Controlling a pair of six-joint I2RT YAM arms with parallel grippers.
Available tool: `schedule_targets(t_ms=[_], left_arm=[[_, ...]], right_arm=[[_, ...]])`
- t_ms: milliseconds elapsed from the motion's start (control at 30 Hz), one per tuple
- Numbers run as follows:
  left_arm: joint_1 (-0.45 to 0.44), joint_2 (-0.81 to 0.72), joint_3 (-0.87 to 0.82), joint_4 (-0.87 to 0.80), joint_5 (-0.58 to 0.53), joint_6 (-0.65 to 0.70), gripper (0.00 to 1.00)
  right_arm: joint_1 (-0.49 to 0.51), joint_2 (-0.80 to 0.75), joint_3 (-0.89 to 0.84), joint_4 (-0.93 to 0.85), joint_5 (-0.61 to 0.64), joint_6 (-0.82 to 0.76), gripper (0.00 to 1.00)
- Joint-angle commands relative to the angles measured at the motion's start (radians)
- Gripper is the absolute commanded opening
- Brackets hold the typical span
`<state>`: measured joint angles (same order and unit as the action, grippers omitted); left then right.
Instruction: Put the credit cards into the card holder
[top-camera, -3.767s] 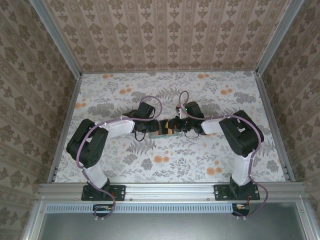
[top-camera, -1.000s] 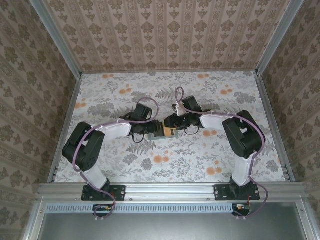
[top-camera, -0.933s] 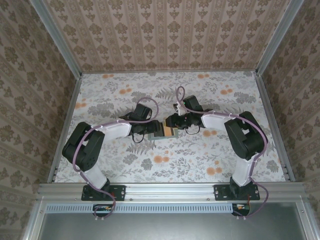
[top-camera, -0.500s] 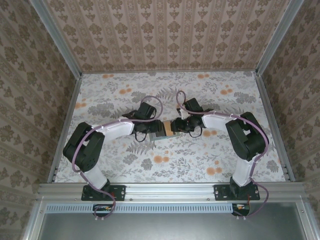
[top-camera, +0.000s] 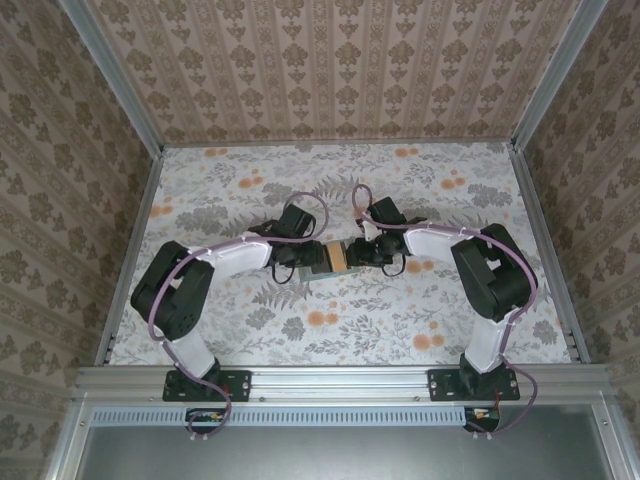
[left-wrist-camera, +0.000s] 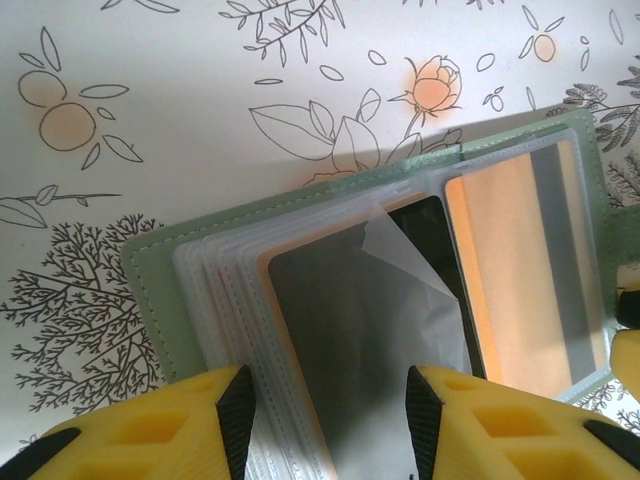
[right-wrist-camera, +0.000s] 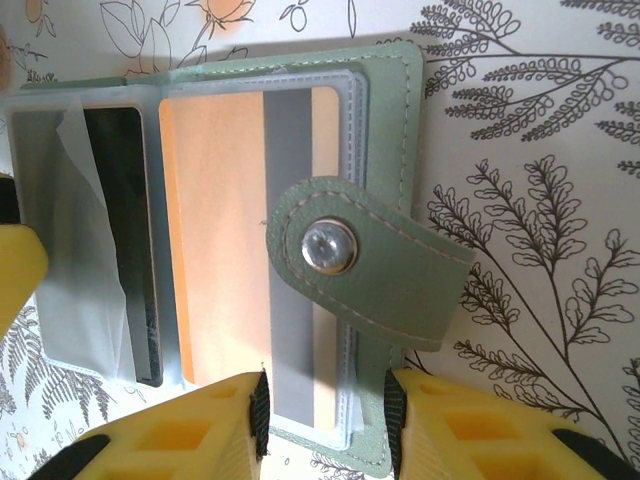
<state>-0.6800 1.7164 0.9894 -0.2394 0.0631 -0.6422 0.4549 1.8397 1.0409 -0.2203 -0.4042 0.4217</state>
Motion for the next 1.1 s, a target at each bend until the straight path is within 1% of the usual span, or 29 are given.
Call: schedule_targets(t_ms=[0, 333, 667, 800, 1067], left_arm=[[-0.003, 0.021, 0.013, -0.011, -0.001, 0.017, 0.46], [-0.003, 0.024, -0.003, 0.002, 0.001, 0.011, 0.44], [-0.002, 0.034, -0.019, 0.023, 0.01, 0.006, 0.39], [-0.001, 0.028, -0.022, 0.02, 0.007, 0.006, 0.39], [0.0, 0.029, -0.018, 0.02, 0.008, 0.007, 0.39]], right_arm=[[0.001, 0.029, 0.02, 0.027, -0.051, 0.012, 0.37], [0.015, 0.064, 0.047, 0.044, -0.078, 0.031, 0.37], [0.047, 0.088, 0.081, 0.047, -0.091, 0.043, 0.37], [0.047, 0.066, 0.071, 0.059, -0.099, 0.054, 0.37], [0.048, -0.009, 0.086, 0.011, -0.083, 0.038, 0.37]])
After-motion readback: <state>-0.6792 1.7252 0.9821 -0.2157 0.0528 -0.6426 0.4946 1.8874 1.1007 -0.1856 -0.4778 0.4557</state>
